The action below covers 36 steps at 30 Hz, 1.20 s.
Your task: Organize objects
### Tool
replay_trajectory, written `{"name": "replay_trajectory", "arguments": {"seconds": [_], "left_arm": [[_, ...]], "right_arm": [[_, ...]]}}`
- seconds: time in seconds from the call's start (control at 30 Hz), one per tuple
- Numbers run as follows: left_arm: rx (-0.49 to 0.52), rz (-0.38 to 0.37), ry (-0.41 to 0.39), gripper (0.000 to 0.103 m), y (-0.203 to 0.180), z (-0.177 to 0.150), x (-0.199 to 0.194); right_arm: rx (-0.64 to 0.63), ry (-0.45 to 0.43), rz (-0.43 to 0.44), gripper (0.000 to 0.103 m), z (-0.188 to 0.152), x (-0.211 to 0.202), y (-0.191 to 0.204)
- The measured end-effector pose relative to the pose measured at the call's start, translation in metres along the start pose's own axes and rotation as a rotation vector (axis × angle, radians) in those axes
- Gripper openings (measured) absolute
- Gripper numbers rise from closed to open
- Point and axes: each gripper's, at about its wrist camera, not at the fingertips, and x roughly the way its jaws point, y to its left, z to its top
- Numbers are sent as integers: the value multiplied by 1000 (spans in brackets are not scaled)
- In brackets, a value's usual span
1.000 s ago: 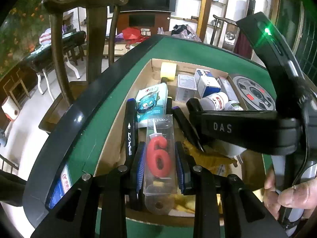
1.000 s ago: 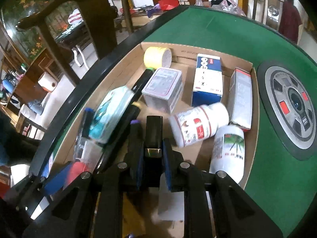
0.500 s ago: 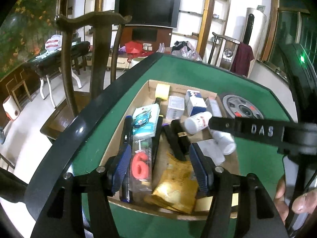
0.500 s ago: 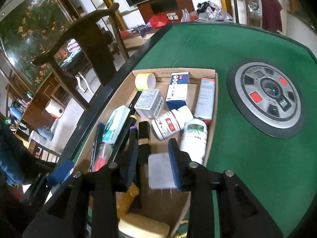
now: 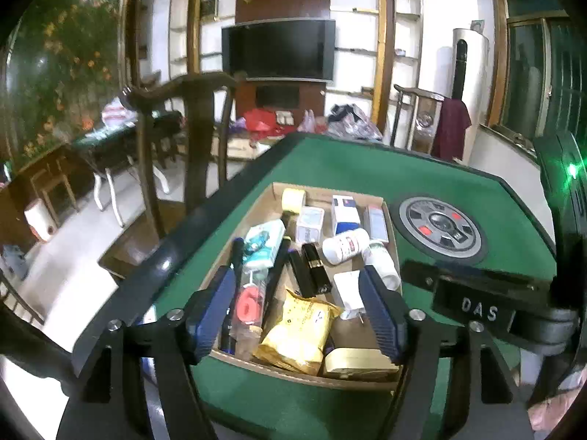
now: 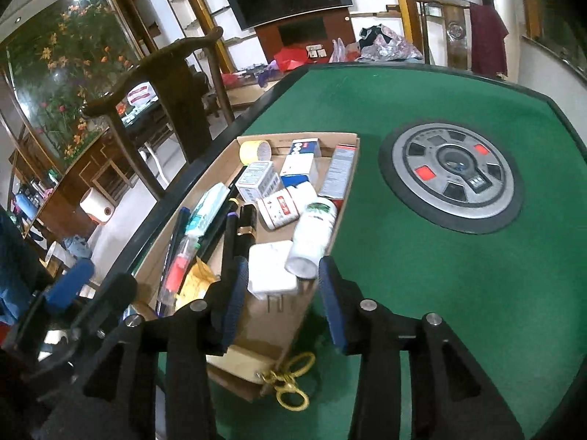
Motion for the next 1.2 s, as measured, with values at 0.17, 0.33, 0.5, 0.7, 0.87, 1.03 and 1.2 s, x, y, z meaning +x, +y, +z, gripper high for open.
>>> {"name": "replay_trajectory", "arguments": {"seconds": [0.17,0.33,0.5,0.7,0.87,1.03,1.2], "left_arm": [[-22,102,-114,99,-8,0,-24],[-69,99,-236,102,-6,3,-53],[-129,35,-195,102,3,7,-52],[-195,135,-202,102,17,-3,-55],[-231,91,-185,102,30,-7,-52],[-232,120,-185,102,36,-11,-51],[-232,124,-158,102,42,-14,-43]], "right_arm": [[8,-17,-11,38,-12,-15,-13],[-5,-35,-27,38,-22,-26,-19],[-63,-58,-42,38,-32,-35,-11],[-152,-103,-63,39,-43,-46,8],[-220,-124,-93,47,-50,-45,22],[-297,-128,-125,48,-55,-40,40],[-292,-115,-124,50,-52,-32,48]]}}
